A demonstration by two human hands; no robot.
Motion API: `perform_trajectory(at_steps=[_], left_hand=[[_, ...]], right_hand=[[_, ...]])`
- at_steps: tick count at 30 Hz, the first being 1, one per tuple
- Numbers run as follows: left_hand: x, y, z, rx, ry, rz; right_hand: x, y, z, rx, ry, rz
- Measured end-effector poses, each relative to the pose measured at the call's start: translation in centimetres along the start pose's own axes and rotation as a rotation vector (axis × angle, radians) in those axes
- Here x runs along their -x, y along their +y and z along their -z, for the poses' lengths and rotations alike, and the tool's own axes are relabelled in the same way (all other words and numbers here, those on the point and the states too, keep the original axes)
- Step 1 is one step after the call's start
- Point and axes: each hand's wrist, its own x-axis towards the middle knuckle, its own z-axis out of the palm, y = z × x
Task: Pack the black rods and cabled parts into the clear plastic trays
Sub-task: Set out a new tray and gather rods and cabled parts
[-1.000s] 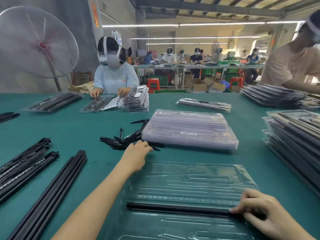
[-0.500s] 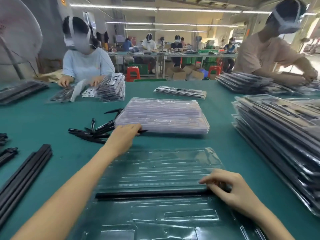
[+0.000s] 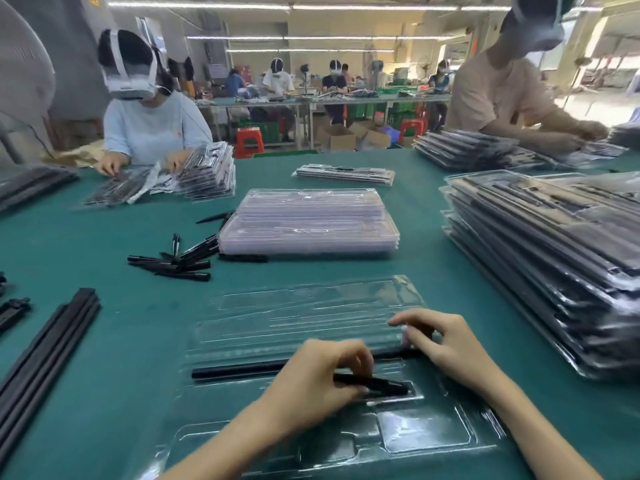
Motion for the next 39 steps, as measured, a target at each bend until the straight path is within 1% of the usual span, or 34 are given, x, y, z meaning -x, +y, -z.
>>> perform_trajectory(at_steps=[2,3,4,6,7,9,12,14,16,18,23,25,26,28,30,33,35,37,39], left_hand=[[0.4,-0.7,-0.5,-0.273,0.016,-0.048],[0.5,-0.8,-0.7,-0.329,0.035,-0.072],[0.5,-0.7,-0.8,-0.334,0.036,-0.075],[0.6,0.0,-1.0,-0.322,-0.005,-0.097],[0.7,0.3,-1.1,-0.376,-0.021,-0.124],[0.9,0.4,-1.4,-0.572,-0.011,-0.227],[1.2,1.0,-1.6,-0.801,-0.066,-0.25],[1.4,1.3,-2.0,-0.932,-0.076,-0.221],[1.4,1.5,-2.4,-0.969,-0.065,-0.189],[1.2,1.7,-2.6,-0.946,-0.042,-0.174],[1.3,2.3,-2.9,-0.841,-0.111,-0.157],[1.4,2.4,-1.8,-0.825,-0.126,-0.1],[1.4,2.1,-1.0,-0.809,-0.107,-0.065],[1.8,0.5,1.3,-0.67,-0.064,0.096],[3.0,-1.9,4.4,-0.562,0.049,0.262],[6.1,-5.8,9.4,-0.535,0.211,0.48],[8.6,-8.3,12.6,-0.551,0.339,0.618],[11.3,-10.5,15.8,-0.66,0.444,0.774],[14.4,-12.4,18.5,-0.812,0.51,0.941]], right_hand=[[0.0,0.2,0.0,0.006,-0.002,0.004],[0.1,0.3,-0.1,0.017,-0.005,0.009],[0.0,0.3,-0.1,0.031,-0.007,0.014],[0.0,0.5,-0.1,0.053,-0.008,0.019],[0.0,0.6,-0.1,0.059,-0.011,0.021],[0.0,0.7,-0.1,0.069,-0.017,0.031],[0.0,0.6,-0.1,0.089,-0.021,0.045],[0.0,0.5,-0.2,0.105,-0.021,0.055],[-0.1,0.4,-0.1,0.112,-0.023,0.05],[-0.2,0.3,-0.1,0.115,-0.026,0.053],[-0.2,0.2,-0.2,0.142,-0.039,0.06],[-0.1,0.3,0.0,0.161,-0.039,0.067],[0.0,0.4,0.0,0.173,-0.044,0.074],[-0.1,0.1,0.4,0.205,-0.08,0.084],[-0.6,-0.5,0.7,0.263,-0.151,0.067],[-1.9,-1.9,0.3,0.471,-0.28,0.025],[-2.7,-3.4,-0.7,0.589,-0.27,0.085],[-3.2,-5.2,-2.4,0.574,-0.277,0.195],[-3.8,-7.0,-4.1,0.545,-0.333,0.283]])
